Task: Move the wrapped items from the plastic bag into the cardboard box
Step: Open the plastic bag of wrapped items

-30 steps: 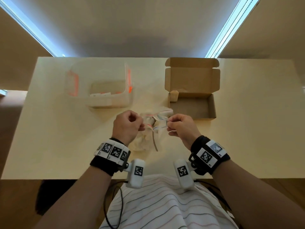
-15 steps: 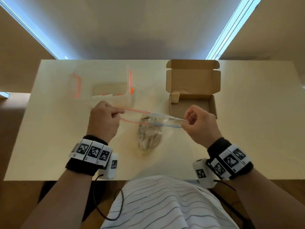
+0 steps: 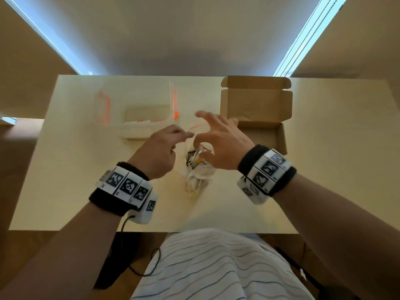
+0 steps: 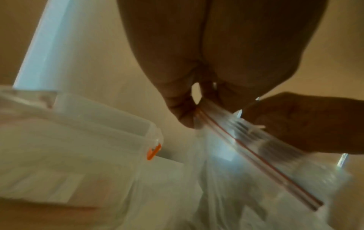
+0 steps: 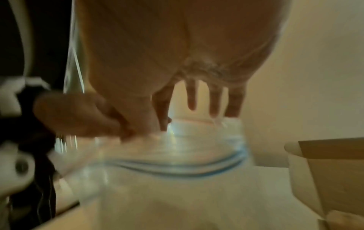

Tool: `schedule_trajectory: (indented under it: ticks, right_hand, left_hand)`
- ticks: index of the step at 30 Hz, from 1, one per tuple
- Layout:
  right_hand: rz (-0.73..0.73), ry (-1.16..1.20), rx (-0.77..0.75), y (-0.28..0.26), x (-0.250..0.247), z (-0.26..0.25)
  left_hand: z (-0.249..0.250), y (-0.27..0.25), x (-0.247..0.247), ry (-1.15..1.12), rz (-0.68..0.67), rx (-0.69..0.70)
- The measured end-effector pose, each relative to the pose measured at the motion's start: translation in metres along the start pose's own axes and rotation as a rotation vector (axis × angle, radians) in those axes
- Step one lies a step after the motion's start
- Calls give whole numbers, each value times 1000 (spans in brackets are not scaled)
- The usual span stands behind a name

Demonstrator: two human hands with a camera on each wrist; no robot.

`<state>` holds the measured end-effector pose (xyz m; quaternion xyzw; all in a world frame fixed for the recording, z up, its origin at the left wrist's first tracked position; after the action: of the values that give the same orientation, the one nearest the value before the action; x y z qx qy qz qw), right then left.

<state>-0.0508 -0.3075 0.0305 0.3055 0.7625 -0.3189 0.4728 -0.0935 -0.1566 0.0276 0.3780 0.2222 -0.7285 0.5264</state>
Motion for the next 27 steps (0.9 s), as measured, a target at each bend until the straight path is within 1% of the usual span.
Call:
schedule_trajectory:
  ticks: [1, 2, 3, 4, 5, 6, 7, 8, 9, 10, 11, 12, 13, 14, 15, 16, 17, 19, 20, 21, 22, 23, 24, 25, 26, 27]
  right_hand:
    - [-85, -30, 64, 6, 7, 4]
    - [-149, -34, 144, 10, 12, 10]
    - [-180, -13, 232, 11, 16, 17]
    - [-192, 9, 313, 10, 20, 24]
    - [-205, 22, 378, 8, 24, 29]
    - [-220, 43, 424, 5, 28, 32]
    - [-233, 91, 459, 3, 32, 34]
    - [-234, 168, 489, 0, 33, 34]
    - [-219, 259, 517, -2, 34, 35]
    - [-191, 346, 540, -4, 34, 37]
    - [-163, 416, 546, -6, 33, 40]
    - [-136, 475, 541, -9, 32, 43]
    - [-124, 553, 540, -13, 34, 46]
    - [-135, 676, 544, -18, 39, 48]
    - [-177, 852, 555, -23, 46, 49]
    - [-232, 1072, 581, -29, 55, 49]
    - [-282, 1322, 635, -35, 64, 49]
    - [-320, 1869, 757, -44, 83, 52]
    - [-298, 2081, 794, -47, 92, 53]
    - [-266, 2192, 853, -48, 103, 56]
    - [-242, 2226, 918, -50, 113, 57]
    - [-218, 2215, 1000, -52, 123, 57]
    - [-206, 2181, 1047, -54, 128, 55]
    - [-216, 2097, 1042, -53, 132, 54]
    - [-268, 1938, 983, -50, 134, 52]
    - [-357, 1668, 892, -46, 134, 50]
  left_hand:
    - [-3, 2, -6, 5, 37, 50]
    - [-6, 0, -11, 15, 112, 57]
    - [-9, -5, -15, 34, 201, -6]
    - [-15, -13, -16, 52, 276, -130]
    - [-22, -24, -9, 54, 272, -299]
    - [-30, -36, 6, 65, 159, -490]
    - [-36, -49, 26, 79, -25, -662]
    - [-42, -63, 47, 19, -178, -789]
    - [-45, -74, 62, -126, -210, -891]
    - [-46, -81, 70, -361, -111, -987]
    - [-47, -85, 74, -658, 59, -1076]
    - [-49, -87, 77, -969, 257, -1134]
    - [-50, -85, 77, -1268, 458, -1154]
    - [-50, -82, 74, -1514, 634, -1151]
    - [-49, -78, 69, -1683, 750, -1139]
    - [-54, -74, 66, -1768, 816, -1143]
    - [-58, -71, 64, -1805, 838, -1157]
    - [-64, -71, 68, -1732, 721, -1234]
    - [-66, -73, 70, -1644, 640, -1272]
    - [-65, -74, 71, -1525, 564, -1300]
    - [-67, -78, 75, -1394, 481, -1314]
    - [-65, -80, 79, -1332, 401, -1316]
    - [-62, -79, 82, -1348, 353, -1296]
    - [-59, -77, 83, -1381, 321, -1266]
    - [-61, -77, 85, -1408, 302, -1249]
    - [-59, -77, 86, -1466, 296, -1235]
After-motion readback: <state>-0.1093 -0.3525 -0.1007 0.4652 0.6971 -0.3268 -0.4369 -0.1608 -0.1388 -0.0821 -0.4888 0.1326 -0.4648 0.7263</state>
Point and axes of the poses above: each hand's wrist, its own y-axis towards the middle knuckle, its own x-axis out of the palm, z = x × y, the point moved 5 cm from there along y, towards the middle knuckle, and after that the axes turned 9 degrees about x, right-handed, at the moved point
